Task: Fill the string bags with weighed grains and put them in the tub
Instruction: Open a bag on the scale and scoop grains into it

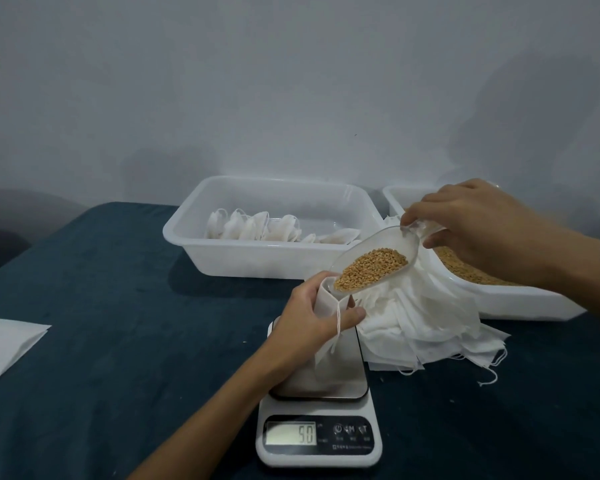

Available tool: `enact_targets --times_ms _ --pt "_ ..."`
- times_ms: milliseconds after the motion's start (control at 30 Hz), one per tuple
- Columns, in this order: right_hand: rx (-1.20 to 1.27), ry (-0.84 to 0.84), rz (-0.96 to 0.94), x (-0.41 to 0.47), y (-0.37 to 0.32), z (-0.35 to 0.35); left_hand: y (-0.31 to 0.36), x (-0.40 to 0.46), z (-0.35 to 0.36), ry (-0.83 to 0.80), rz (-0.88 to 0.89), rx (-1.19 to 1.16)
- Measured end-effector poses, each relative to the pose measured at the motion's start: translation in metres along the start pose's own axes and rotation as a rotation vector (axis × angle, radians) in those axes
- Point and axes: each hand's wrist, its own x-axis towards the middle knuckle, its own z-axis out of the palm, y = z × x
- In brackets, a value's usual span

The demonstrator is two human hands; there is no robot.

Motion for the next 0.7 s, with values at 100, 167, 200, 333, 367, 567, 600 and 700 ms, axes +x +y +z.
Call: enact_targets --times_ms 100,167,200,333,367,567,600,700 --pt "-0.012 0.014 -0.022 0.0007 -0.0001 -0.0008 -0.0013 0.0006 0.0005 0.015 -0.002 0.01" --pt "-0.023 0.019 -0.03 0.0013 -0.0006 -0.0008 -0.0026 0.0011 0.0001 0.013 -0.006 0.01" --pt "-0.029 0.022 -0.032 0.0017 -0.0007 -0.0009 -0.003 0.0013 -0.0001 0.009 -0.008 0.01" --pt "-0.043 0.038 -0.05 0.003 0.0002 -0.0009 -0.0035 0.0015 0.0006 0.021 -0.019 0.009" --pt "-0.046 0.042 -0.052 0.0033 0.0006 -0.0009 -0.0034 0.0016 0.0006 0.019 -0.017 0.013" --pt "-0.049 0.062 -0.064 0.0036 0.0032 0.0018 -0.0041 0.0017 0.0 0.03 -0.031 0.025" --pt "-0.047 0.064 -0.066 0.0037 0.0038 0.0025 -0.0041 0.0018 0.0 0.032 -0.04 0.02" --pt "-0.036 0.067 -0.069 0.0032 0.0049 0.004 -0.0048 0.002 0.0002 0.033 -0.052 0.007"
